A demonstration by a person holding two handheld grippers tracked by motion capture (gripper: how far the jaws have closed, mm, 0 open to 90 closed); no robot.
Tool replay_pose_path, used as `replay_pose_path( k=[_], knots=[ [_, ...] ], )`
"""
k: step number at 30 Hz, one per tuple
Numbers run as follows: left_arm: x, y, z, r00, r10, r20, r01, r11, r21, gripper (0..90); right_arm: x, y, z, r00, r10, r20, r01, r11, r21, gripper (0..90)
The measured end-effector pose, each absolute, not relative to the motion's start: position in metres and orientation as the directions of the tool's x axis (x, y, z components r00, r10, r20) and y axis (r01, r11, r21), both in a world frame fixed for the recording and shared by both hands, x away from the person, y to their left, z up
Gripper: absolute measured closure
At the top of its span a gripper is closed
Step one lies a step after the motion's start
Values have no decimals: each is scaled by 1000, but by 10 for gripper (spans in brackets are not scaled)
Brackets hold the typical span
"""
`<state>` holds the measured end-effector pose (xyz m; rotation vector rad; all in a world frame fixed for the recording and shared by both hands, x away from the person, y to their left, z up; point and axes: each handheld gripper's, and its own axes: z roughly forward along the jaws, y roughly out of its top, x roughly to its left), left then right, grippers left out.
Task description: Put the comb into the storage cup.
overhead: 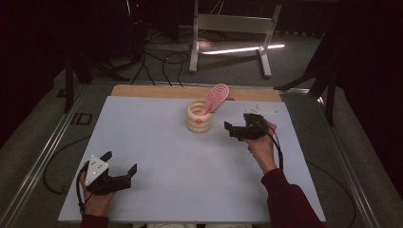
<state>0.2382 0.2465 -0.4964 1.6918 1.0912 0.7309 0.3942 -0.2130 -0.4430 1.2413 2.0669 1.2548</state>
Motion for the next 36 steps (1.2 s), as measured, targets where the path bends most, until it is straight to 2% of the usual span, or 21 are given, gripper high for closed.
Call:
replay_pose_path(
  k=[11,24,36],
  knots=[
    [239,246,-497,422,906,-14,334,-141,932,2,382,-219,-446,-504,858,100,468,174,867,90],
    [239,245,-497,426,905,-14,337,-144,931,2,363,-217,-452,-519,854,17,435,248,866,90],
    [240,247,-497,421,907,-15,338,-142,931,2,349,-230,-457,-510,860,-9,412,253,875,90]
  ],
)
